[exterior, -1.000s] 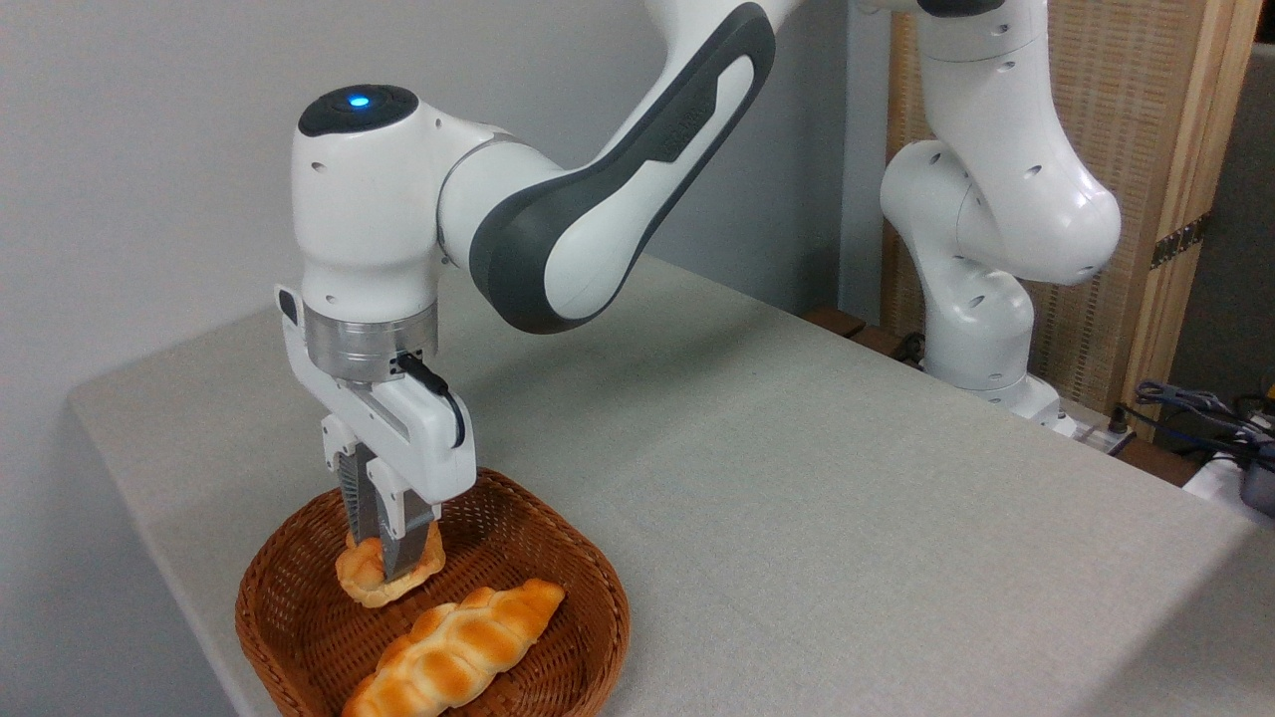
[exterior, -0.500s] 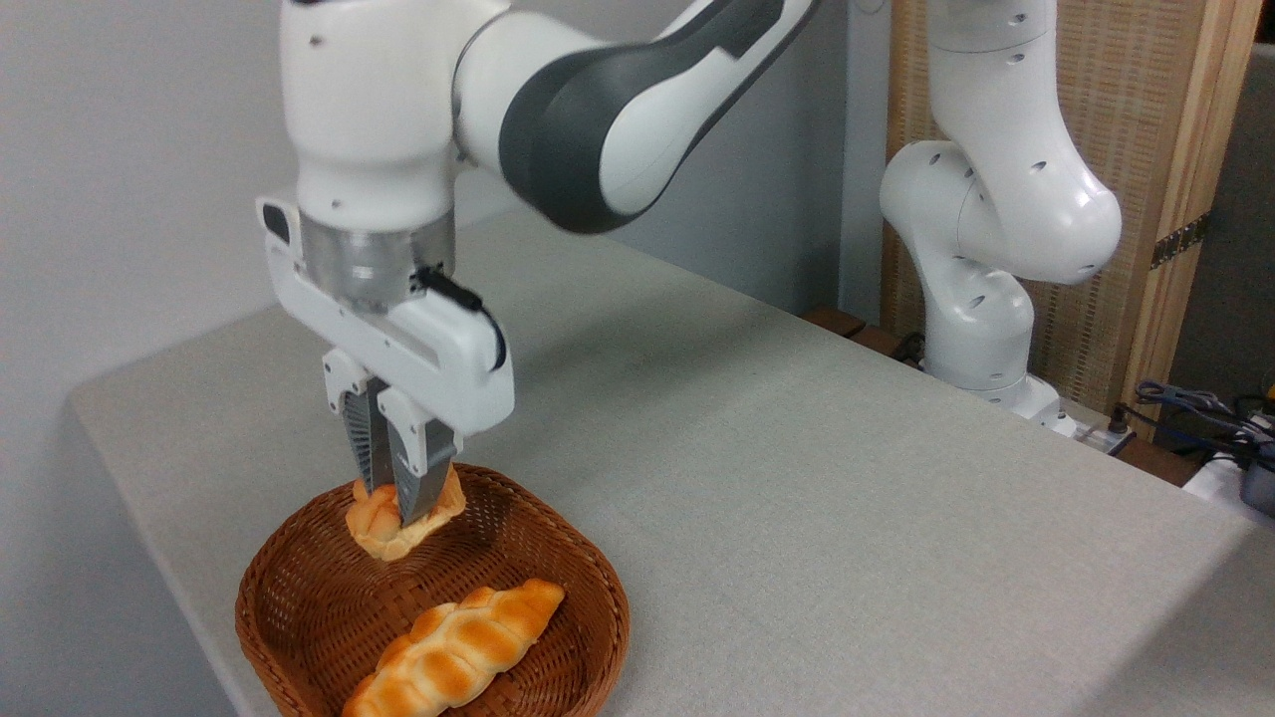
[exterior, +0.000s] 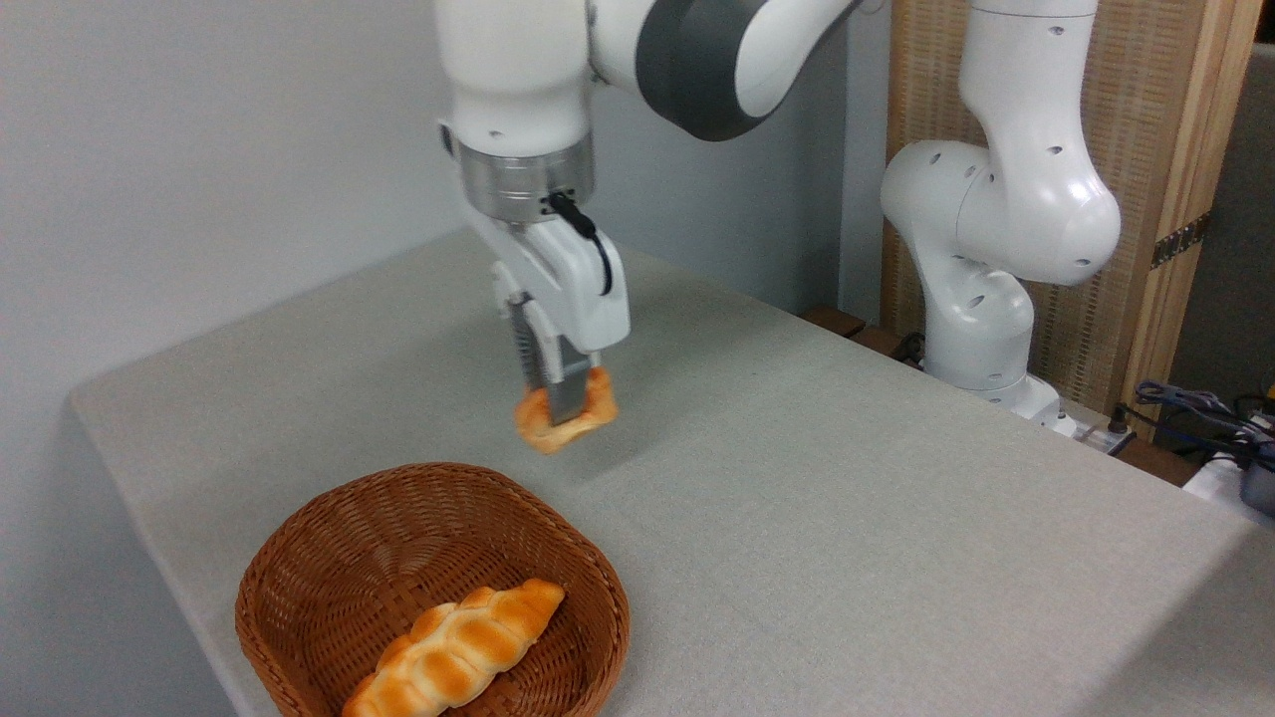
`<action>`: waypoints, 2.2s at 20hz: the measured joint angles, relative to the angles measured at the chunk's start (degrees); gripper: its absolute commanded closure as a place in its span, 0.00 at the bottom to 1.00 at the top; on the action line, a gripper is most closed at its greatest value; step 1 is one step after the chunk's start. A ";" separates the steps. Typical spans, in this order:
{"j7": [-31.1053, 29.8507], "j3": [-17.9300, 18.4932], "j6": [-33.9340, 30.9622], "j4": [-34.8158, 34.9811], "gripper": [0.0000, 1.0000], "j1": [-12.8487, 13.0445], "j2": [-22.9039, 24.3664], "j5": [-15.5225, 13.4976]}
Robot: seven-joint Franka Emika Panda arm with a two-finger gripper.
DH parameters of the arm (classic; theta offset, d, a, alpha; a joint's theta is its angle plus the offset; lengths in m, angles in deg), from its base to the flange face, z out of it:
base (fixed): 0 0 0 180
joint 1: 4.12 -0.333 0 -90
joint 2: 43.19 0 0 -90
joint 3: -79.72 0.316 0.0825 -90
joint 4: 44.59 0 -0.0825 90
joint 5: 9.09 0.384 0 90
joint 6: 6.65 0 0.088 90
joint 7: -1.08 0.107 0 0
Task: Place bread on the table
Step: 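Move the held roll beside the basket and lower it onto the table, then open the gripper, release the roll, and raise the gripper away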
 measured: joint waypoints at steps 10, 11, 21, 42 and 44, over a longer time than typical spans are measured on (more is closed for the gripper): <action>4.63 -0.43 3.74 8.25 0.00 3.50 -1.40 5.66; 4.64 -0.43 3.76 8.25 0.00 3.50 -1.47 5.66; 3.26 -0.41 2.79 4.19 0.00 3.34 -1.25 5.67; -10.73 -0.56 -16.15 -26.83 0.00 0.10 -9.64 5.63; -10.73 -0.53 -16.16 -26.83 0.00 0.05 -9.65 6.24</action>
